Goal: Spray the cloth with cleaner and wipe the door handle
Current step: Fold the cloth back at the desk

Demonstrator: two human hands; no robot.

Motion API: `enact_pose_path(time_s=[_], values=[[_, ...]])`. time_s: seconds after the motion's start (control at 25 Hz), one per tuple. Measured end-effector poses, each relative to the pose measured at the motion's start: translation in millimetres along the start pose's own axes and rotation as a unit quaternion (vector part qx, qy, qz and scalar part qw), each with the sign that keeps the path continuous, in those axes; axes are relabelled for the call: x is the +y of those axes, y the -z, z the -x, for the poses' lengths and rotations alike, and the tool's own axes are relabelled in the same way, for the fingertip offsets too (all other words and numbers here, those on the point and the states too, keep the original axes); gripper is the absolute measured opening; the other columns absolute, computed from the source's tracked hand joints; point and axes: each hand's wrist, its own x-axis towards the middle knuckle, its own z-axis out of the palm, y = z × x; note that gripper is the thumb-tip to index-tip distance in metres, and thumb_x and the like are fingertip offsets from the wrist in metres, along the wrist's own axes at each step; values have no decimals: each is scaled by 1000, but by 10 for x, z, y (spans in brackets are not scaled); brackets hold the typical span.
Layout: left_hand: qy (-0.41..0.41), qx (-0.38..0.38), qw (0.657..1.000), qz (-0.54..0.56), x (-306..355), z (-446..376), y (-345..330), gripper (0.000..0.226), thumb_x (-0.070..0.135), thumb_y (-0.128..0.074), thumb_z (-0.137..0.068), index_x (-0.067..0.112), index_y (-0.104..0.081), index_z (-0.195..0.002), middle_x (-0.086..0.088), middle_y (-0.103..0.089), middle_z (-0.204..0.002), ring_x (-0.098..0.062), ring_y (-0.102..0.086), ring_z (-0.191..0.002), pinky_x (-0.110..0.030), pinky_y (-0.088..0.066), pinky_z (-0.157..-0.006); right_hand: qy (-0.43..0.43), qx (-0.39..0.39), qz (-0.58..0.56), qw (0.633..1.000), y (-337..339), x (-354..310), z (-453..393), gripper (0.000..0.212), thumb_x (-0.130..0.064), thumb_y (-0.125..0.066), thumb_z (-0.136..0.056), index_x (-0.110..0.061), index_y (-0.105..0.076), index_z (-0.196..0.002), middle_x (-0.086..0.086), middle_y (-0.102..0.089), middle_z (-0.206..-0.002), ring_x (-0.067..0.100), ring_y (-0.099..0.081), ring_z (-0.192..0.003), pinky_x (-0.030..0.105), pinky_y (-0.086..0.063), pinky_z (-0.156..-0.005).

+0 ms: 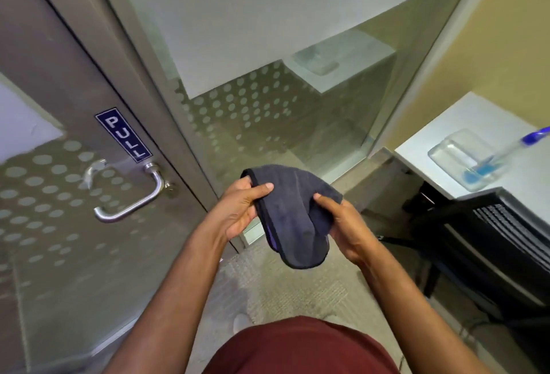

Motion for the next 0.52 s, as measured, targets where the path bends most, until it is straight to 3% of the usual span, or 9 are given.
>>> enact_pose_path(time_s=[0.12, 0.28, 0.4, 0.52], values=[[-5, 28, 991, -130, -188, -219, -251, 19, 6, -57, -106, 11, -71, -118, -1, -80, -104, -13, -75, -94, -27, -61, -78, 15, 50, 88, 995, 467, -264, 60, 20, -25, -69, -98, -16, -75, -115, 8, -80, -112, 20, -76, -106, 30, -59, -81], [-37, 62, 975, -210, -342, -445, -695, 22, 18, -59, -108, 16, -75, -94, 9, -77, -76, 0, -69, -66, -13, -50, -55, 53, 95, 168, 980, 995, -513, 182, 21, -31, -73, -96, -19, -76, -113, -2, -81, -102, 7, -77, -91, 20, -58, -68], [-76, 109, 969, -209, -466, -569, -1031, 26, 21, -66, -104, 16, -74, -79, 11, -70, -63, 2, -61, -55, -14, -47, -50, 113, 124, 220, 961, 1323, -696, 242, 21, -27, -77, -94, -18, -73, -112, 1, -80, -99, 19, -77, -94, 27, -60, -74], [-101, 145, 964, -197, -552, -654, -1355, 18, 22, -72, -100, 16, -69, -84, 12, -70, -62, 2, -61, -55, -18, -47, -53, 136, 164, 281, 936, 1551, -846, 303, 36, -34, -78, -93, -22, -56, -119, 5, -79, -91, 22, -76, -89, 41, -62, -80]])
